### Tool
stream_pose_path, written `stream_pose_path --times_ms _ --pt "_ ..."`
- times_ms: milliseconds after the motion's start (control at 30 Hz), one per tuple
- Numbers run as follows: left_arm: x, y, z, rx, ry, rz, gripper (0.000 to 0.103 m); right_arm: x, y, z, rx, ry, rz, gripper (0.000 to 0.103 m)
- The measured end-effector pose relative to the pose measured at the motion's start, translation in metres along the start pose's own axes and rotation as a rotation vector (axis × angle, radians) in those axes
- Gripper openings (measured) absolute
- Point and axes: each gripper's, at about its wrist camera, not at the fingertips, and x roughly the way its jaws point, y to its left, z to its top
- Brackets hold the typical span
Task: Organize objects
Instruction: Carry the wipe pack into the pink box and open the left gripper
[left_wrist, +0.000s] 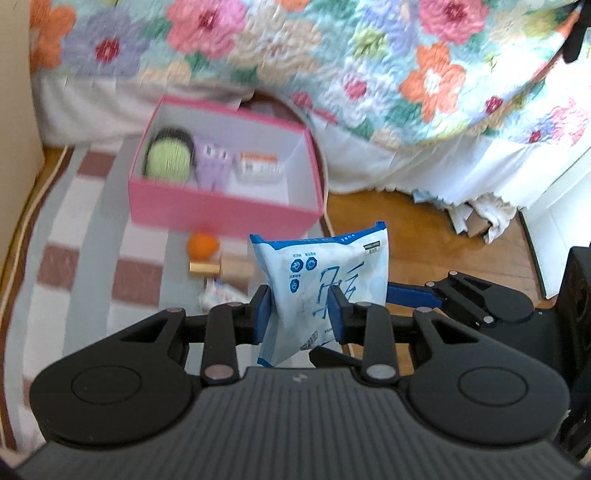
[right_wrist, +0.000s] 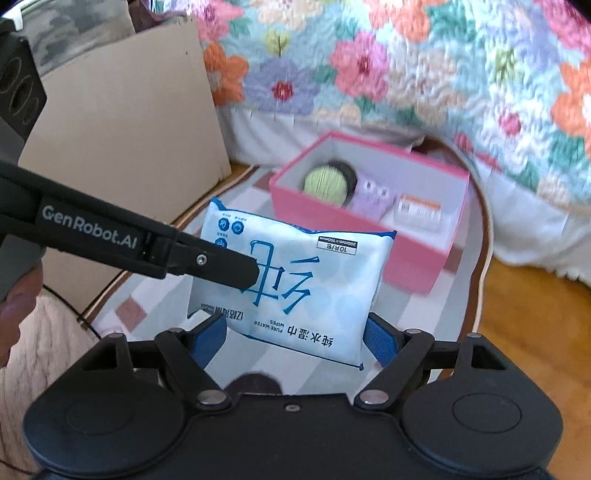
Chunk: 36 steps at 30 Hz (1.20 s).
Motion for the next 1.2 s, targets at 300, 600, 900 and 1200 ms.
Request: stream_pose_path --times_ms 300,600,900,1200 --pt "0.017 0.005 0.074 0.006 -0.063 -0.016 0.030 0.012 -0.028 0.056 -0.035 -0.088 -0.034 0.085" --pt "0.091 0.026 0.134 -0.017 -0.061 0.016 0.030 0.065 -0.087 0.093 0.010 -0.106 -0.075 0.056" --pt "0.198 0.064 0.155 -0.119 0.068 0.010 0.031 0.152 -0.135 0.107 0.104 0.055 -0.102 0.049" --pt "0.261 0.110 0.143 -0.249 0.169 -0.029 0.031 0.217 -0.156 0.099 0.204 0.214 -0.107 0.049"
